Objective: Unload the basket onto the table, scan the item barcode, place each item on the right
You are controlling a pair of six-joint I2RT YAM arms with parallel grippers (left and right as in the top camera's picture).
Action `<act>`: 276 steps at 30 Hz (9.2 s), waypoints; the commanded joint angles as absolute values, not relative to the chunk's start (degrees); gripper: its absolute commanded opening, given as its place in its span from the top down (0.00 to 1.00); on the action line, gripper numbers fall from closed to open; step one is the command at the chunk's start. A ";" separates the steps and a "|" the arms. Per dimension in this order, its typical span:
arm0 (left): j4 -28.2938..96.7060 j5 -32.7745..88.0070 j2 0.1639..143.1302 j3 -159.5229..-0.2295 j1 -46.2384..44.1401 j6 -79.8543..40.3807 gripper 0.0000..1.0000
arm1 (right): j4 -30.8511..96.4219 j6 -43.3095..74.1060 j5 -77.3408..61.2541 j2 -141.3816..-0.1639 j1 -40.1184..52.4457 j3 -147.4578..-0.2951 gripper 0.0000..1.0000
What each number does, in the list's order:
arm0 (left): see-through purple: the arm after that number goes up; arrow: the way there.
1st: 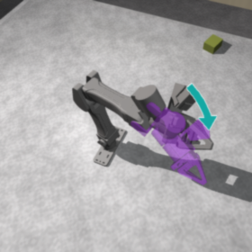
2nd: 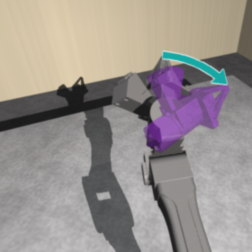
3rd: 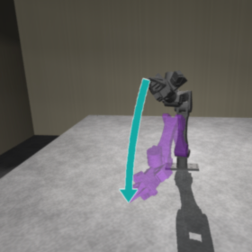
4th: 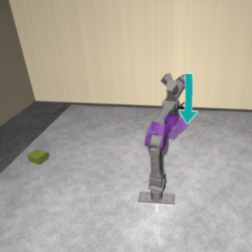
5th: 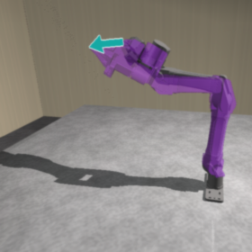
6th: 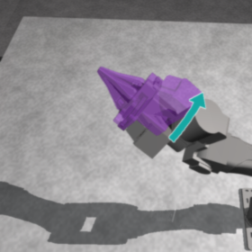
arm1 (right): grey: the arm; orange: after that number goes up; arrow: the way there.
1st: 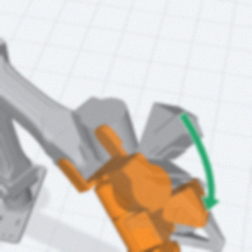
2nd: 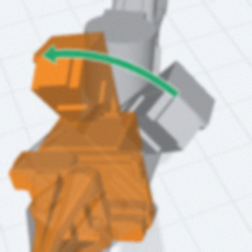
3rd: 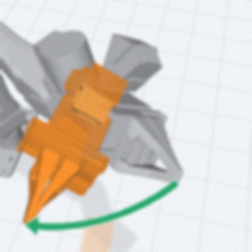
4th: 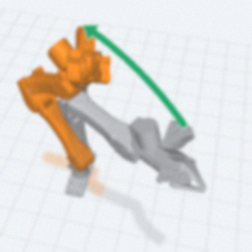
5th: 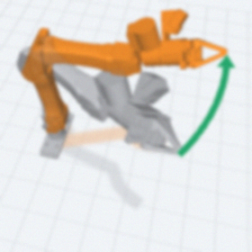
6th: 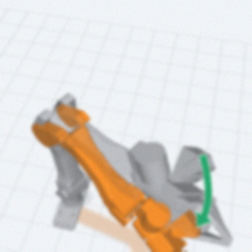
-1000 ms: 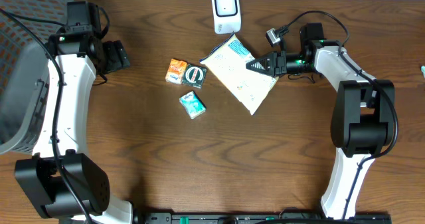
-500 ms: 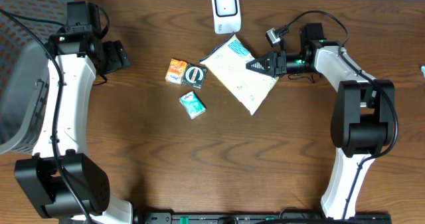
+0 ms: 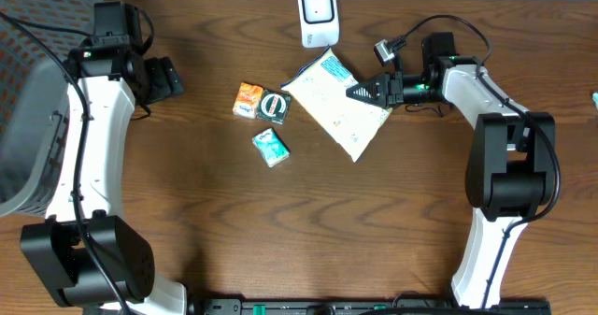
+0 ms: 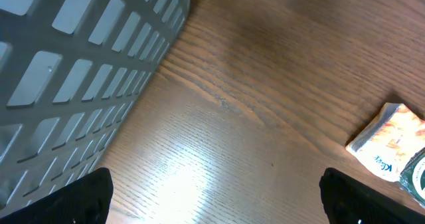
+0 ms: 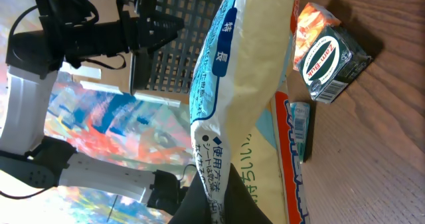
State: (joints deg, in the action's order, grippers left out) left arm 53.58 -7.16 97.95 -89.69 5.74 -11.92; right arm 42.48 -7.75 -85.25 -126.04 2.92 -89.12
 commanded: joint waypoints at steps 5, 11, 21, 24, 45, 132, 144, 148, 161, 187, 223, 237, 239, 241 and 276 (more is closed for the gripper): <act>53.69 -7.03 98.50 -89.41 5.87 -11.42 0.02 | 42.41 -7.31 -85.36 -124.20 3.42 -89.93 0.99; 53.69 -7.03 98.50 -89.41 5.87 -11.42 0.02 | 42.41 -7.29 -82.56 -124.20 3.42 -89.93 0.99; 53.69 -7.03 98.50 -89.41 5.87 -11.42 0.02 | 42.41 -7.40 -67.77 -124.20 3.51 -89.93 0.99; 53.69 -7.03 98.50 -89.41 5.87 -11.42 0.02 | 42.41 -8.05 -60.84 -124.20 3.79 -89.93 0.99; 53.69 -7.03 98.50 -89.41 5.87 -11.42 0.03 | 49.08 -11.94 -23.42 -124.20 17.91 -89.89 0.41; 53.69 -7.03 98.50 -89.41 5.87 -11.42 0.03 | 51.99 7.62 -1.15 -122.52 27.49 -99.22 0.57; 53.69 -7.03 98.50 -89.41 5.87 -11.42 0.02 | 59.22 9.82 8.10 -122.15 23.88 -110.30 0.80; 53.69 -7.03 98.50 -89.41 5.87 -11.42 0.02 | 60.42 9.82 8.27 -122.15 21.19 -109.54 0.99; 53.69 -7.03 98.50 -89.41 5.87 -11.42 0.02 | 61.45 9.82 3.53 -122.15 17.74 -97.34 0.99; 53.69 -7.03 98.50 -89.41 5.87 -11.42 0.02 | 74.63 9.80 -2.76 -122.04 19.88 -101.60 0.63; 53.69 -7.03 98.50 -89.41 5.87 -11.42 0.02 | 61.17 11.75 -3.36 -119.20 19.97 -103.28 0.01; 53.69 -7.03 98.50 -89.41 5.87 -11.42 0.03 | 52.84 13.37 -0.34 -119.28 18.74 -96.90 0.67; 53.69 -7.03 98.50 -89.41 5.87 -11.42 0.03 | 49.17 13.76 -0.60 -119.28 18.85 -92.77 0.73; 53.69 -7.03 98.50 -89.41 5.87 -11.42 0.03 | 47.51 14.70 -0.58 -119.28 18.96 -90.28 0.74; 53.69 -7.03 98.50 -89.41 5.87 -11.42 0.03 | 43.72 15.00 8.14 -121.12 16.49 -96.88 0.98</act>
